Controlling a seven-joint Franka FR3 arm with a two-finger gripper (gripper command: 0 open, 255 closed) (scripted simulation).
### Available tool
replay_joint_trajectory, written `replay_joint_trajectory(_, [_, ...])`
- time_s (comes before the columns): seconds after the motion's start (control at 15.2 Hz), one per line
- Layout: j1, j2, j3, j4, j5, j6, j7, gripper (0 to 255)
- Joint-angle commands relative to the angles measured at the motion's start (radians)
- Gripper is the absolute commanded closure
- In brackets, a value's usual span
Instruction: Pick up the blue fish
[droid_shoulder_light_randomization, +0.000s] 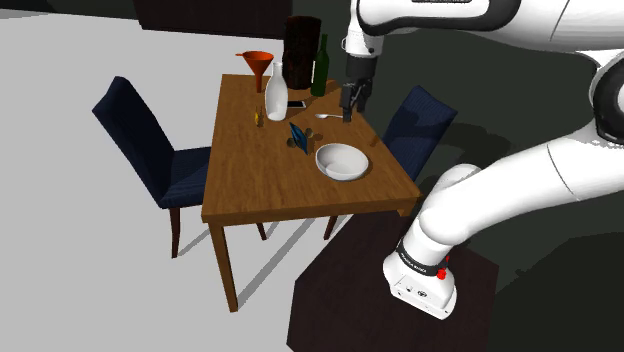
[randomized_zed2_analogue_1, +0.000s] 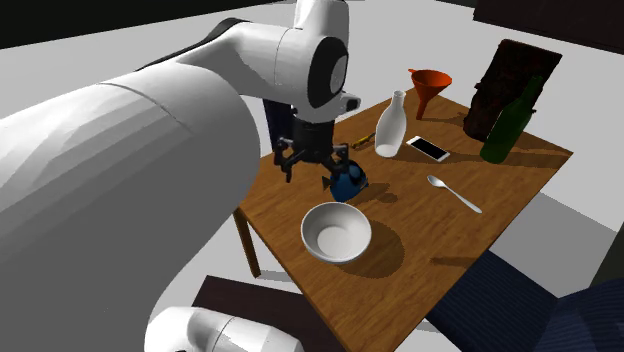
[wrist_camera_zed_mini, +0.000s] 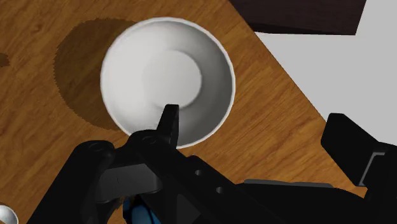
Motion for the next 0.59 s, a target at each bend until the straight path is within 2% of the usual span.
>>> replay_joint_trajectory(0.0, [-0.002,0.067,-0.032,0.015,0.017,0.062,-0.020,0])
replay_joint_trajectory(0.53, [-0.007,0.344,-0.157,0.124,0.135,0.240,-0.141,0])
